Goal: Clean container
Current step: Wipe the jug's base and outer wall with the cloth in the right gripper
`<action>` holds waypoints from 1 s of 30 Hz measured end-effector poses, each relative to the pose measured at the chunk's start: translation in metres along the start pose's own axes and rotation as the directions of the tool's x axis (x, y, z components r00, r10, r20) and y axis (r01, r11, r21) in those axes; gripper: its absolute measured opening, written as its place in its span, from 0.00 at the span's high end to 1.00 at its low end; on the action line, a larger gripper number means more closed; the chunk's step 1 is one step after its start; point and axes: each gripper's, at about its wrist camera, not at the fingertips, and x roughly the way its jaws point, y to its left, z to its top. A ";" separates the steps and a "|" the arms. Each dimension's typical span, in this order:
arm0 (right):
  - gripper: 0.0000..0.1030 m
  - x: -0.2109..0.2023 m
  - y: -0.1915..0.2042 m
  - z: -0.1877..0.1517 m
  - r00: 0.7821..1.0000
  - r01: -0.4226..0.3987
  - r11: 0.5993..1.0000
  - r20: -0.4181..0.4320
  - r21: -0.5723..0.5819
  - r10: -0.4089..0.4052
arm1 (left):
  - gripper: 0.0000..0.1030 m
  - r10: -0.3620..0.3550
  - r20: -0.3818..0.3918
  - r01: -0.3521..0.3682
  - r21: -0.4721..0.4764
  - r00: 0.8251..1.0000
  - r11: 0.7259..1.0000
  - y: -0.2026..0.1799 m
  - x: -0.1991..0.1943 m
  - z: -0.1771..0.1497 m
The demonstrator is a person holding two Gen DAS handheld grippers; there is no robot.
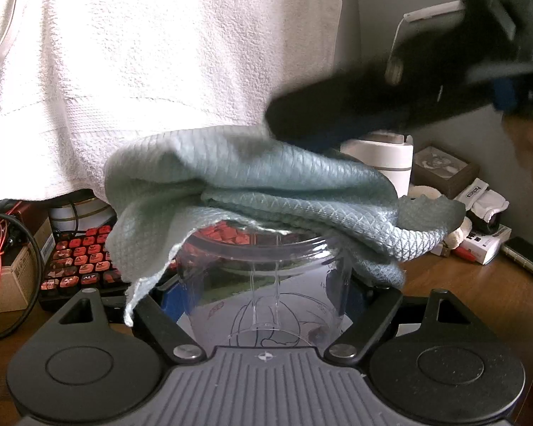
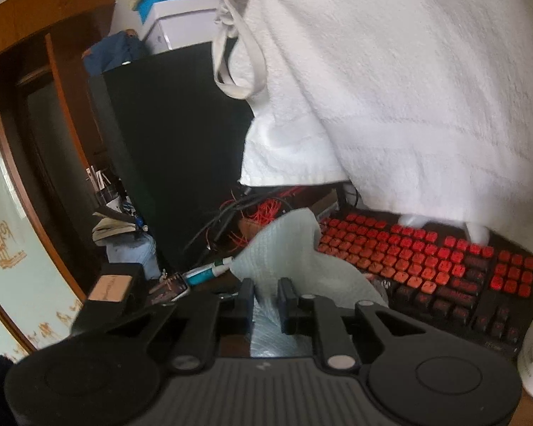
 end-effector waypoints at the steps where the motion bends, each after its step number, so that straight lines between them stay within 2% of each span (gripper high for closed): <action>1: 0.84 -0.002 0.002 0.002 1.000 -0.004 1.000 0.011 -0.008 0.004 | 0.20 0.000 0.000 0.000 0.000 1.000 1.000 0.000 0.000 0.000; 2: 0.83 -0.007 0.003 0.003 1.000 -0.005 1.000 0.027 -0.012 0.005 | 0.20 0.000 0.000 0.000 0.000 1.000 1.000 0.000 0.000 0.000; 5: 0.66 -0.017 0.002 0.008 0.996 0.008 1.000 0.089 0.025 -0.010 | 0.20 0.000 0.000 0.000 0.000 1.000 1.000 0.000 0.000 0.000; 6: 0.60 -0.017 0.001 0.009 0.993 0.040 0.999 0.106 0.029 -0.043 | 0.20 0.001 0.000 -0.001 0.001 1.000 1.000 0.000 0.000 0.000; 7: 0.58 -0.017 0.001 0.010 0.990 0.074 0.997 0.122 0.032 -0.077 | 0.20 0.000 0.000 0.000 0.001 1.000 1.000 0.000 0.000 0.000; 10: 0.58 -0.008 0.002 0.009 0.977 0.182 0.983 0.112 -0.004 -0.180 | 0.20 0.000 0.000 0.000 0.000 1.000 1.000 0.000 0.000 0.000; 14: 0.57 0.009 0.001 0.004 0.980 0.193 0.981 0.056 -0.024 -0.191 | 0.20 0.000 -0.001 0.000 0.000 1.000 1.000 0.000 0.000 0.000; 19: 0.56 0.012 0.002 -0.003 0.982 0.187 0.982 0.043 -0.035 -0.185 | 0.20 -0.002 -0.002 0.002 -0.001 1.000 1.000 0.001 0.000 0.000; 22: 0.56 0.014 0.006 -0.009 0.979 0.203 0.975 0.051 -0.088 -0.199 | 0.20 -0.003 -0.004 0.003 -0.002 1.000 1.000 0.001 0.000 0.000; 25: 0.59 0.014 0.013 -0.011 0.974 0.225 0.964 0.054 -0.142 -0.220 | 0.20 -0.002 -0.005 0.002 -0.003 1.000 1.000 0.001 0.001 0.001; 26: 0.62 0.014 0.015 -0.012 0.974 0.225 0.963 0.054 -0.152 -0.219 | 0.20 -0.002 -0.006 0.002 -0.003 1.000 1.000 0.001 0.001 0.001; 27: 0.76 0.012 0.016 -0.012 0.979 0.204 0.967 0.047 -0.152 -0.199 | 0.20 -0.002 -0.006 0.002 -0.003 1.000 1.000 0.001 0.001 0.001; 28: 0.79 0.011 0.017 -0.012 0.983 0.185 0.971 0.041 -0.153 -0.181 | 0.20 -0.001 -0.006 0.001 -0.003 1.000 1.000 0.001 0.001 0.001; 30: 0.81 0.010 0.023 -0.015 0.980 0.198 0.962 0.046 -0.186 -0.193 | 0.20 -0.001 -0.007 0.001 -0.003 1.000 1.000 0.001 0.001 0.001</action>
